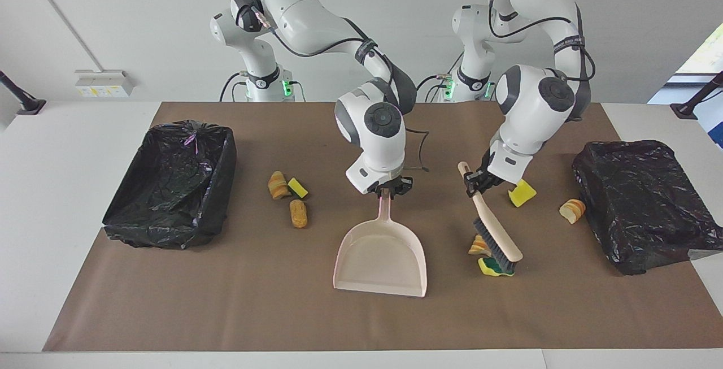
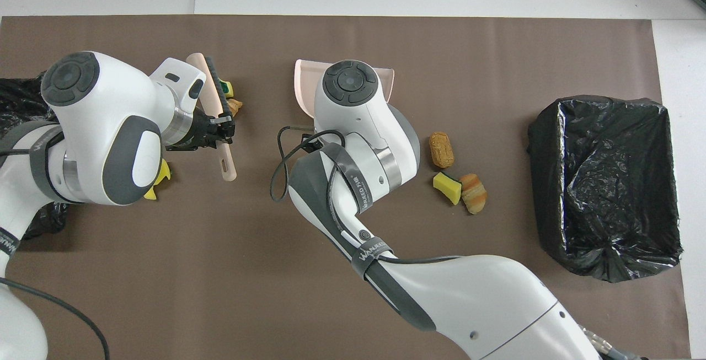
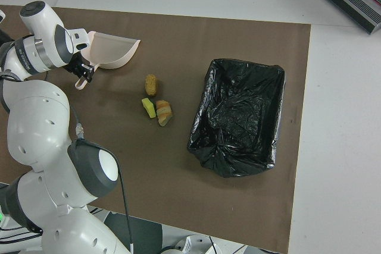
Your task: Sweep and dump trash in bin
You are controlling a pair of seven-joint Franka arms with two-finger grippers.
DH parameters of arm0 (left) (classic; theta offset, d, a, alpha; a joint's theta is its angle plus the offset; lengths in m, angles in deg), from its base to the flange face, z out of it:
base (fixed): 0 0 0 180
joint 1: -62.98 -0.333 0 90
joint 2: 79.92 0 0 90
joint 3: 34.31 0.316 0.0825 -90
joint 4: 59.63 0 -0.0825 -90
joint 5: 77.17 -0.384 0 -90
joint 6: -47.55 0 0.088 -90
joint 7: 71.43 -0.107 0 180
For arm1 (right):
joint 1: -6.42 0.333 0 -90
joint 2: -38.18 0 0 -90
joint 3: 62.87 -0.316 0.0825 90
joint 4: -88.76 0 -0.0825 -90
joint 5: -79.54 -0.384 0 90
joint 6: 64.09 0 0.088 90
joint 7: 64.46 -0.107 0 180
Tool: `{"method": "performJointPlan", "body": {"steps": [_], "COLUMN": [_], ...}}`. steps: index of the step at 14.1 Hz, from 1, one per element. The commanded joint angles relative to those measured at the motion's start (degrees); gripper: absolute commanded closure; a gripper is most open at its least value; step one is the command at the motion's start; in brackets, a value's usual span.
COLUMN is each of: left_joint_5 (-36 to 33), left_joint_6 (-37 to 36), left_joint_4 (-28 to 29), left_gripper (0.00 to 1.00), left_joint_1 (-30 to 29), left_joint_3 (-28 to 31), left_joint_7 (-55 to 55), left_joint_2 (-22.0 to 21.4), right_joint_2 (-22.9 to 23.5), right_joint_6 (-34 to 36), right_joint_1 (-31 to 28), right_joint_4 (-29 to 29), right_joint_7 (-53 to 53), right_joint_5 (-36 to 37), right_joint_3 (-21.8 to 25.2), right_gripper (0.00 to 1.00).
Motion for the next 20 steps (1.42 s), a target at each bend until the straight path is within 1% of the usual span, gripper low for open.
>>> {"method": "performJointPlan", "body": {"steps": [1, 2, 3, 4, 5, 7, 9, 11, 12, 13, 14, 15, 17, 18, 19, 20], "left_joint_5": [2.51, 3.65, 4.79, 5.50, 5.68, 5.77, 5.77, 5.77, 5.77, 5.68, 5.68, 5.60, 4.98, 4.98, 4.89, 3.85], "left_joint_6": [1.38, 3.22, 7.15, 11.10, 12.28, 12.11, 11.24, 7.91, 6.50, 5.01, 3.34, 1.84, 1.30, 1.04, -0.96, -4.90], "left_joint_4": [-9.32, -9.86, -9.87, -9.69, -9.52, -9.08, -6.11, -3.38, -1.45, 1.27, 4.95, 9.16, 17.60, 20.08, 21.23, 21.42], "left_gripper": [1.00, 1.00, 1.00, 1.00, 1.00, 1.00, 1.00, 1.00, 1.00, 1.00, 1.00, 1.00, 1.00, 1.00, 1.00, 1.00], "left_joint_1": [-0.49, -0.93, -1.11, -1.11, -1.02, -0.93, -0.32, -0.41, -0.41, -0.75, -0.93, -1.20, -1.46, -1.46, -1.46, -1.55], "left_joint_3": [-0.36, -0.36, -0.36, -0.36, -0.36, -0.36, -0.36, -0.36, -0.27, -0.27, -0.27, -0.27, -0.09, -0.01, -0.01, 0.08], "left_joint_7": [8.13, 9.73, 11.05, 11.24, 10.98, 10.45, 8.96, 6.50, 6.06, 5.36, 3.70, 1.68, 0.26, -0.62, -1.06, -0.98], "left_joint_2": [7.69, 9.01, 9.89, 10.51, 10.95, 11.66, 10.88, 9.03, 7.54, 5.35, 2.37, -0.79, -6.59, -8.71, -9.95, -10.57], "right_joint_2": [-4.77, -6.70, -9.41, -12.75, -16.52, -22.86, -26.21, -29.37, -30.43, -30.71, -30.88, -30.36, -28.35, -27.81, -27.11, -26.67], "right_joint_6": [1.55, 2.33, 2.52, 2.52, 2.61, 2.17, 0.51, -3.26, -4.85, -4.78, -4.69, -4.86, -5.91, -6.88, -7.06, -8.02], "right_joint_1": [-1.37, -1.55, -2.34, -3.22, -4.09, -5.07, -5.16, -5.33, -5.94, -6.64, -6.56, -6.30, -4.12, -3.49, -3.23, -1.83], "right_joint_4": [1.39, 2.87, 5.76, 9.18, 13.57, 21.83, 28.08, 35.02, 37.58, 38.56, 39.01, 39.19, 39.28, 39.28, 39.19, 39.19], "right_joint_7": [8.87, 14.41, 18.03, 21.46, 27.67, 38.93, 48.61, 60.89, 67.48, 72.94, 75.96, 76.86, 78.44, 78.45, 78.10, 77.66], "right_joint_5": [-0.20, -0.02, 0.07, 0.50, 0.68, 1.90, 6.64, 9.29, 10.08, 11.30, 11.93, 11.93, 11.93, 11.93, 11.93, 11.93], "right_joint_3": [-0.20, 0.06, 0.15, 0.15, 0.15, 0.41, 0.32, 0.32, 0.32, 0.32, 0.24, 0.06, 0.06, 0.06, -0.03, -0.03], "right_gripper": [1.00, 1.00, 1.00, 1.00, 1.00, 1.00, 1.00, 1.00, 1.00, 1.00, 1.00, 1.00, 1.00, 1.00, 1.00, 1.00]}}
